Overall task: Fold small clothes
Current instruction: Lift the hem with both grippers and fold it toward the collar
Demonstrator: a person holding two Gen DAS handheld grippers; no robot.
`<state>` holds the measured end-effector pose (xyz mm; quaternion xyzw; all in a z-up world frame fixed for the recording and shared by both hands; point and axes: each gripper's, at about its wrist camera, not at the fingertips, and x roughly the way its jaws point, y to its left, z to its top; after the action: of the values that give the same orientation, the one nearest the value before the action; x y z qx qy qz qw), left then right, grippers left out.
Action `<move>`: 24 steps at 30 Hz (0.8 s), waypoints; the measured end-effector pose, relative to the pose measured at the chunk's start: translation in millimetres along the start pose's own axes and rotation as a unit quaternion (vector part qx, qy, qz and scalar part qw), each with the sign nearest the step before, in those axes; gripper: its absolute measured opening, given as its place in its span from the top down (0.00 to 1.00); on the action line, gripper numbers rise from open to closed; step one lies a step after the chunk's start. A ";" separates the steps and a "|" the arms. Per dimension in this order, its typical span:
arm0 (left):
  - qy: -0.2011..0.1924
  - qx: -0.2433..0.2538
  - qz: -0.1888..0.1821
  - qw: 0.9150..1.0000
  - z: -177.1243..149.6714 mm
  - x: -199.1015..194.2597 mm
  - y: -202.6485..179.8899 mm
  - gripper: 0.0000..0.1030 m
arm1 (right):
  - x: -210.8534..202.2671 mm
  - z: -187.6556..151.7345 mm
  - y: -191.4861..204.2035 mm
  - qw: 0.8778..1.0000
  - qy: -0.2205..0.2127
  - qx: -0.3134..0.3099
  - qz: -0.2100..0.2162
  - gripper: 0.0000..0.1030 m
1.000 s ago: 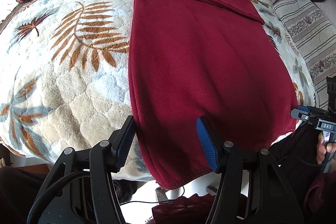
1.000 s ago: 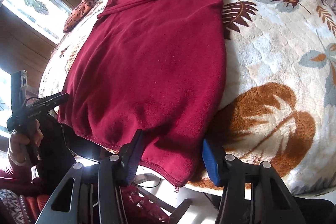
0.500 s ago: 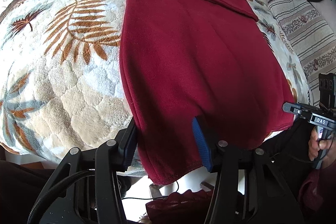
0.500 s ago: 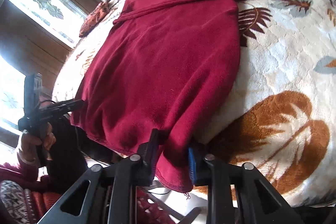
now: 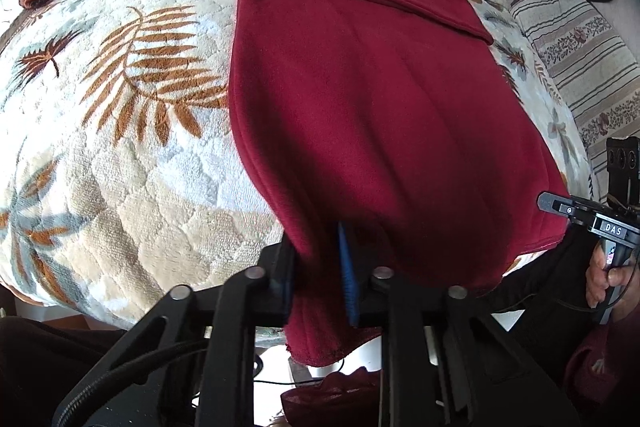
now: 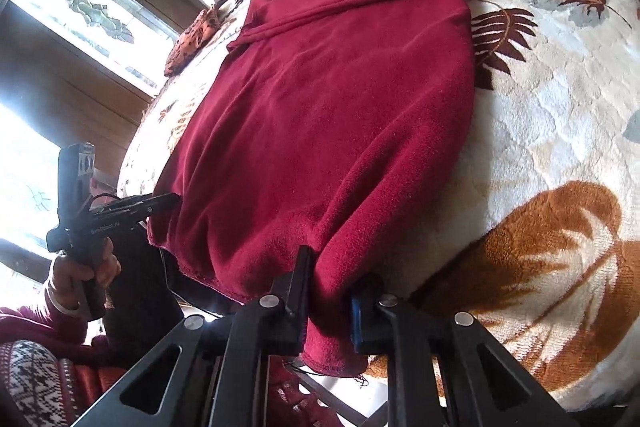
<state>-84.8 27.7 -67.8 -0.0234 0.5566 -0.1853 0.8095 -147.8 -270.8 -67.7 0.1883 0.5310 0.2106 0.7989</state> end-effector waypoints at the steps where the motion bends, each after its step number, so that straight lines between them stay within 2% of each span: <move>1: -0.003 -0.001 -0.007 1.000 3.2 -4.1 1.4 0.86 | -3.3 2.5 -0.5 1.000 -0.007 0.005 0.009 0.87; 8: -0.057 -0.001 -0.033 0.998 39.2 -27.7 2.8 0.91 | -34.8 41.5 10.1 0.996 -0.083 -0.002 0.042 0.88; 13: -0.101 -0.009 -0.030 0.994 67.6 -37.2 5.3 0.92 | -46.5 76.7 14.6 0.992 -0.125 -0.010 0.026 0.89; 19: -0.168 -0.027 -0.004 0.985 122.6 -47.5 18.4 0.95 | -53.3 120.3 14.3 0.983 -0.182 -0.013 -0.005 0.89; 21: -0.169 -0.028 0.003 0.985 137.4 -42.2 21.4 0.95 | -50.1 137.0 13.8 0.981 -0.195 -0.012 -0.013 0.89; 24: -0.154 -0.032 -0.013 0.987 143.5 -37.7 24.7 0.95 | -45.5 159.1 11.4 0.979 -0.201 -0.010 -0.019 0.89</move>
<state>40.7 38.8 14.2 -0.0846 0.4302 -0.1721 0.8822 -17.6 -298.0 31.4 0.2087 0.3611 0.1588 0.8949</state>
